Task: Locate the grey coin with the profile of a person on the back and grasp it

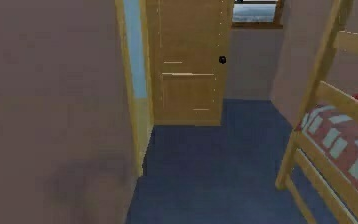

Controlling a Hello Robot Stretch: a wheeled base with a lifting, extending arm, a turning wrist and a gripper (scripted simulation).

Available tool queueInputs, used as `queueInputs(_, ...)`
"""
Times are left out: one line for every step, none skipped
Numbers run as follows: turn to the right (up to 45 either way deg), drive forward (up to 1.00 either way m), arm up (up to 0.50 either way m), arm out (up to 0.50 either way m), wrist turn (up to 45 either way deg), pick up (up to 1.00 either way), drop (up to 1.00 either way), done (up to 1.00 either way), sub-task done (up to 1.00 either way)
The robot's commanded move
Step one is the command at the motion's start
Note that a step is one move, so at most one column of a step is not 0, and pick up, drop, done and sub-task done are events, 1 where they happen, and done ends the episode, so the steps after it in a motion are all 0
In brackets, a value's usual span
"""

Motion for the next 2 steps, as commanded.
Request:
queueInputs(0.0,1.00,0.00,0.00,0.0,0.00,0.00,0.00,0.00)
queueInputs(0.0,0.65,0.00,0.00,0.0,0.00,0.00,0.00,0.00)
